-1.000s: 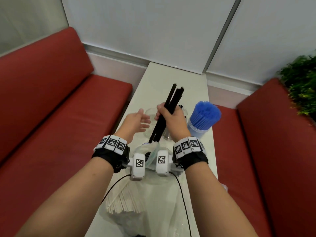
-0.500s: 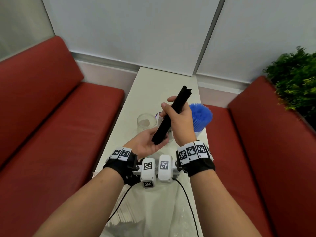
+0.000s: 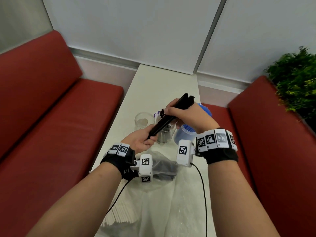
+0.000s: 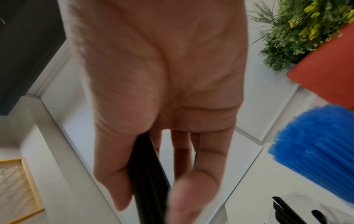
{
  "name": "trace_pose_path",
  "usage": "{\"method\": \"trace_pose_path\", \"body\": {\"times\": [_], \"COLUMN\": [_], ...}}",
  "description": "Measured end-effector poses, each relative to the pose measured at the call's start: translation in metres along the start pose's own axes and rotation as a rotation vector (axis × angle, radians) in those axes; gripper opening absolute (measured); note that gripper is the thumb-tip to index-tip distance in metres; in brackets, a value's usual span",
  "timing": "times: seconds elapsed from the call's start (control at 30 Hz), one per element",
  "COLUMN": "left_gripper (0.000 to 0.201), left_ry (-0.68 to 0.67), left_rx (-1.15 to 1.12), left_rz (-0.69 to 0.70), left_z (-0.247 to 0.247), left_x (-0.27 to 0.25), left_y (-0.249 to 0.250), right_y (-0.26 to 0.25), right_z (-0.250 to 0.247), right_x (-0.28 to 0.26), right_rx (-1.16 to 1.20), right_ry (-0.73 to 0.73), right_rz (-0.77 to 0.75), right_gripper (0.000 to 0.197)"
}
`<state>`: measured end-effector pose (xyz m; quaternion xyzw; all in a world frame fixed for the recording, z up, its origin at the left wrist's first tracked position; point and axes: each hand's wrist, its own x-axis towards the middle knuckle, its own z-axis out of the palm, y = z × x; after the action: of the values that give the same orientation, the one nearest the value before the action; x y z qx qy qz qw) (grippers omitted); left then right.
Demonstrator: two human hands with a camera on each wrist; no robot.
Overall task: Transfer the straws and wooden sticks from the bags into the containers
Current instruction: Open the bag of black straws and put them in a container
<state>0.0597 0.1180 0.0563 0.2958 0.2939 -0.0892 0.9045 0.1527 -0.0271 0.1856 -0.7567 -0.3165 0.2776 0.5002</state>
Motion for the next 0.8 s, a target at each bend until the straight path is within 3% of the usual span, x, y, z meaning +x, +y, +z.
{"method": "trace_pose_path", "body": {"times": [0.13,0.23,0.37,0.5,0.57,0.67,0.8], "left_gripper": [0.023,0.026,0.029,0.030,0.029,0.023,0.016], "left_ry": [-0.001,0.121,0.308,0.429,0.481,0.535,0.500], "left_rx": [0.000,-0.015,0.046,0.054,0.161,0.503,0.811], "left_rz": [0.110,0.191,0.248,0.221,0.176,0.067,0.017], "left_z": [0.002,0.000,-0.030,-0.057,-0.064,-0.067,-0.074], "left_x": [0.006,0.012,0.014,0.013,0.014,0.016,0.024], "left_y": [0.006,0.012,0.013,0.015,0.013,0.002,-0.019], "right_y": [-0.009,-0.011,0.000,0.025,0.039,0.060,0.089], "right_z": [-0.006,-0.016,-0.029,-0.025,-0.021,-0.011,0.004], "right_x": [0.012,0.024,0.045,0.067,0.078,0.090,0.101], "right_rx": [-0.040,-0.029,-0.030,-0.073,-0.156,-0.286,-0.302], "right_ry": [-0.019,0.022,0.321,0.557,0.553,0.493,0.478], "right_rz": [-0.006,-0.038,-0.073,0.003,0.060,0.145,0.239], "right_gripper": [0.020,0.017,0.004,0.010,0.014,0.017,0.022]}}
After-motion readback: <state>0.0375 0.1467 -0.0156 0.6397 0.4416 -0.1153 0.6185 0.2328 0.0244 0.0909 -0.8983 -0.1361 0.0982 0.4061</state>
